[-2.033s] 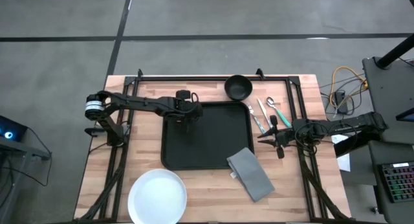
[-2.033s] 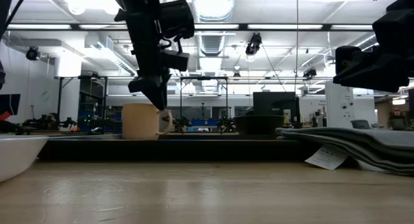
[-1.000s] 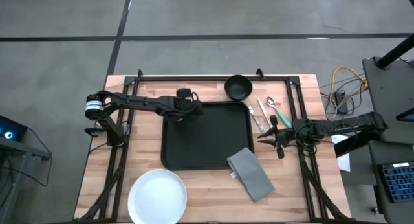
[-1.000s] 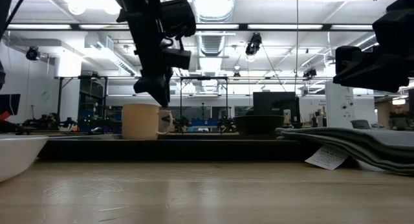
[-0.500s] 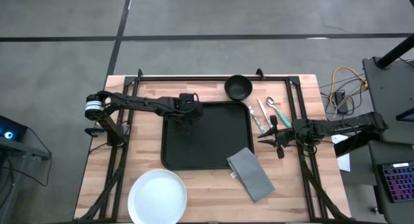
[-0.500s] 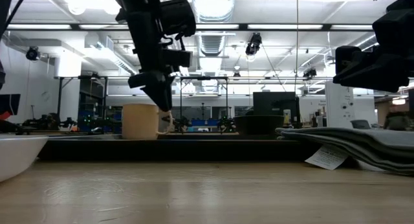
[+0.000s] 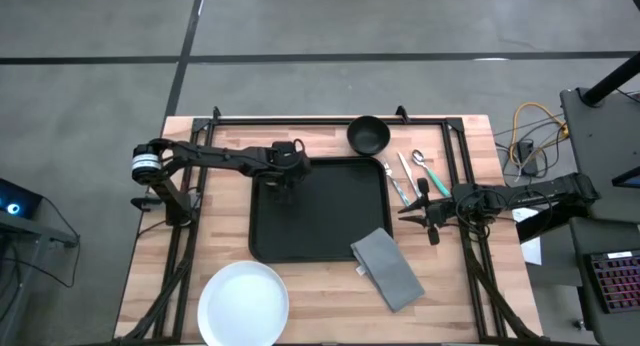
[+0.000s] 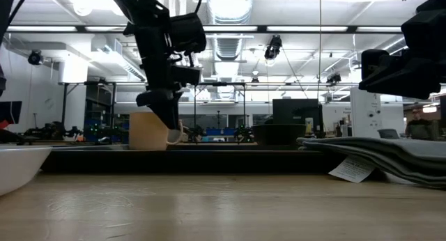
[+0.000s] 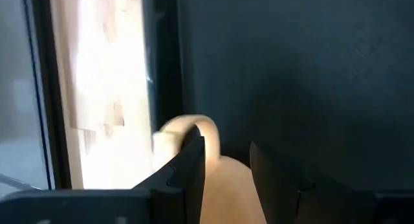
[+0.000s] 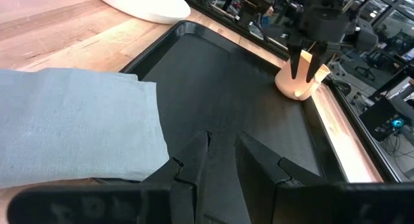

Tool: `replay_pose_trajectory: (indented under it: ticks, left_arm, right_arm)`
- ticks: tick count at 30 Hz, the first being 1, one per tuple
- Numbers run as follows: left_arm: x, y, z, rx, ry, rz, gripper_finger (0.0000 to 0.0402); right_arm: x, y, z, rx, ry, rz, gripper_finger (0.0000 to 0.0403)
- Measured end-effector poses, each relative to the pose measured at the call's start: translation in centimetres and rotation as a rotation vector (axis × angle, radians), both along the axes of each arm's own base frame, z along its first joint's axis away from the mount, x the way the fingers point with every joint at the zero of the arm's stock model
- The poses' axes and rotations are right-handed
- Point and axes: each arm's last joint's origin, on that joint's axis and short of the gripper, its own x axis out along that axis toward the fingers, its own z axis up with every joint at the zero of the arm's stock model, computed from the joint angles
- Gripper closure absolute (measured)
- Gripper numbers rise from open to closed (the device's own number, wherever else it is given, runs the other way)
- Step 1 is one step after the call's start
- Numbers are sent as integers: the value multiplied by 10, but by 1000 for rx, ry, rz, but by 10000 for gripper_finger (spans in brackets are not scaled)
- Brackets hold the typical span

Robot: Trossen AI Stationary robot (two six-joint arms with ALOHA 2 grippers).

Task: Set up tray
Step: Put the yellow mug on the black serving tray

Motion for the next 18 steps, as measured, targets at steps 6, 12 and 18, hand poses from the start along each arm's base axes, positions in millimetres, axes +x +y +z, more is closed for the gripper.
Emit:
replay_pose_trajectory:
  ticks: [6, 12, 18]
  left_arm:
    - [1, 3, 1, 42, -14, 19, 297]
    - [0, 7, 1, 79, -5, 45, 297]
    - [-1, 11, 1, 78, -12, 75, 297]
  right_arm:
    - [0, 0, 0, 0, 0, 0, 335]
    - [0, 0, 0, 0, 0, 0, 335]
    - [0, 0, 0, 1, 0, 0, 335]
